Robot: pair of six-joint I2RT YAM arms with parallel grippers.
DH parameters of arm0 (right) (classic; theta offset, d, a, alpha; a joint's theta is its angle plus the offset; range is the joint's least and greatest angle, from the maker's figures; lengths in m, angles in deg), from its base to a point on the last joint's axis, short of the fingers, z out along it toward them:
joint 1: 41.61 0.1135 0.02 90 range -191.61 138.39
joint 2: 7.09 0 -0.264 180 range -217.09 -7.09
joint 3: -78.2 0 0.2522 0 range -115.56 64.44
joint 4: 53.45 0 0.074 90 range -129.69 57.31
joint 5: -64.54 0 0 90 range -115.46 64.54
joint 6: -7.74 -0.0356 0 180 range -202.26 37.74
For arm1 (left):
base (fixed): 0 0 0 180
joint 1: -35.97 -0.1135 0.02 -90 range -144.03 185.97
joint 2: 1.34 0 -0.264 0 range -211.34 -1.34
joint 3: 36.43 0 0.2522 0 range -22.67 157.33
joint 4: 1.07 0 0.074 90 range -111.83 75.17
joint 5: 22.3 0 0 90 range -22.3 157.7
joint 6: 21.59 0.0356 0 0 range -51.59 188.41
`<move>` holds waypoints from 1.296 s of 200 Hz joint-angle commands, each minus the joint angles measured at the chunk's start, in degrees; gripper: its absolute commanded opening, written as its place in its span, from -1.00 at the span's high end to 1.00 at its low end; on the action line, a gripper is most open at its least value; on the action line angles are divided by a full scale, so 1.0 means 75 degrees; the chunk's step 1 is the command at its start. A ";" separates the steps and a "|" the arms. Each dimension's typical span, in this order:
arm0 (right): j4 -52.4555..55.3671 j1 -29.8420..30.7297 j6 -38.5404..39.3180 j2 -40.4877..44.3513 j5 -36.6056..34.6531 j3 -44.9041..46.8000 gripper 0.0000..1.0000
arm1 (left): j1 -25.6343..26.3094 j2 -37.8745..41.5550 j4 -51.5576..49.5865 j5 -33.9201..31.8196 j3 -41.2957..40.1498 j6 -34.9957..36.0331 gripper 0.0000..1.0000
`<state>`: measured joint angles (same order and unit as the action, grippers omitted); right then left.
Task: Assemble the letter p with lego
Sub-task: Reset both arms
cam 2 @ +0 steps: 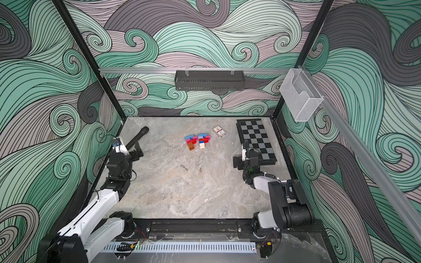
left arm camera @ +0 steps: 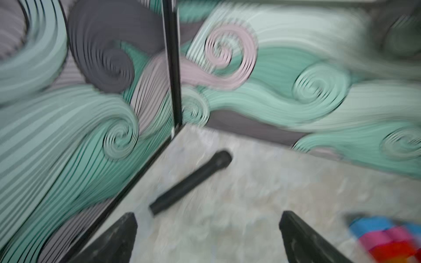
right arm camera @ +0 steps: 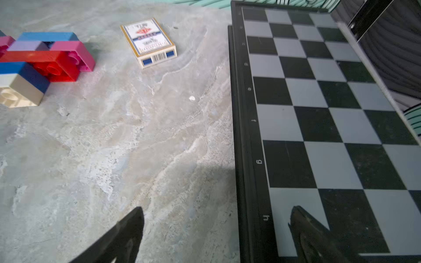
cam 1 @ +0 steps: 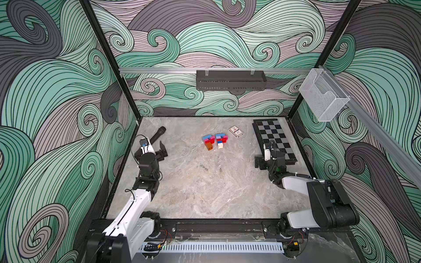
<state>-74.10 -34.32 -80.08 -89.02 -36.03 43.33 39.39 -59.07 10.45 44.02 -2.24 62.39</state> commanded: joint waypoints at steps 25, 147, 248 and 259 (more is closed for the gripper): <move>-0.4849 0.0313 0.0788 -0.1163 -0.0529 0.0990 -0.98 | -0.0235 -0.2658 0.2383 0.0253 0.0069 0.0536 -0.97; -0.2584 -0.0732 -0.0032 -0.1016 0.1040 -0.0104 -0.98 | -0.0922 -0.3941 0.1498 0.2622 0.0981 0.0489 -0.97; -0.2563 -0.0727 -0.0010 -0.1013 0.1045 -0.0111 -0.98 | -0.0936 -0.3959 0.1563 0.2619 0.0968 0.0501 -0.97; -0.2635 -0.0690 0.0028 -0.0872 0.1069 -0.0044 -0.98 | -0.0937 -0.3961 0.1570 0.2619 0.0956 0.0498 -0.97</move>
<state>-93.03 -39.92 -80.08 -96.95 -28.88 42.22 32.60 -89.96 22.38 63.01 3.50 66.06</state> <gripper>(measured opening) 0.989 0.986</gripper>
